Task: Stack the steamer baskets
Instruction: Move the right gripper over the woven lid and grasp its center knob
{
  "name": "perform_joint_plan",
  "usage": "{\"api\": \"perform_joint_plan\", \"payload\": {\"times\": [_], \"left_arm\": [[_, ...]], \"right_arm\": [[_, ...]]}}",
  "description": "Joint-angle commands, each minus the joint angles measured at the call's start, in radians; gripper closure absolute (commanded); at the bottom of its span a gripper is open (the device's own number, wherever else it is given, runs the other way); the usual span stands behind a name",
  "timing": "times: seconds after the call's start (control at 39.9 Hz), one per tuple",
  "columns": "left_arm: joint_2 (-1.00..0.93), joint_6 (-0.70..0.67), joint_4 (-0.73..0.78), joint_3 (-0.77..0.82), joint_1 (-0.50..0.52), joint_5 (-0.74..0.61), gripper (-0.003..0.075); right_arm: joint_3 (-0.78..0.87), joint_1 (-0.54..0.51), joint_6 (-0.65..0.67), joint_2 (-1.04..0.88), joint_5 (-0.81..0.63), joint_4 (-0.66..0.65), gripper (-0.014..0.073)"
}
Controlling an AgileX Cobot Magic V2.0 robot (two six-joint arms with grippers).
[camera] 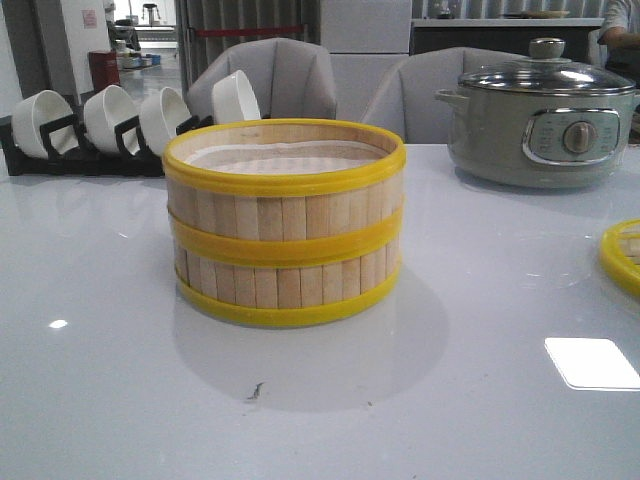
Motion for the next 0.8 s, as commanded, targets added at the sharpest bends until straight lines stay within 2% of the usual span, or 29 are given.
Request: {"api": "perform_joint_plan", "payload": {"times": [0.0, 0.1, 0.33, 0.78], "left_arm": [[0.004, -0.006, 0.002, -0.027, 0.001, -0.087, 0.0635], [0.004, -0.006, 0.002, -0.027, 0.001, -0.087, 0.0635], [0.004, -0.006, 0.002, -0.027, 0.001, -0.087, 0.0635], [0.004, -0.006, 0.002, -0.027, 0.001, -0.087, 0.0635]], "right_arm": [[-0.088, -0.043, -0.014, 0.085, -0.059, -0.032, 0.0284], [-0.144, -0.077, -0.013, 0.189, -0.061, -0.032, 0.0283], [-0.272, -0.083, -0.013, 0.354, -0.064, -0.037, 0.0283], [-0.426, -0.087, -0.013, 0.513, -0.006, -0.056, 0.0283]]}}
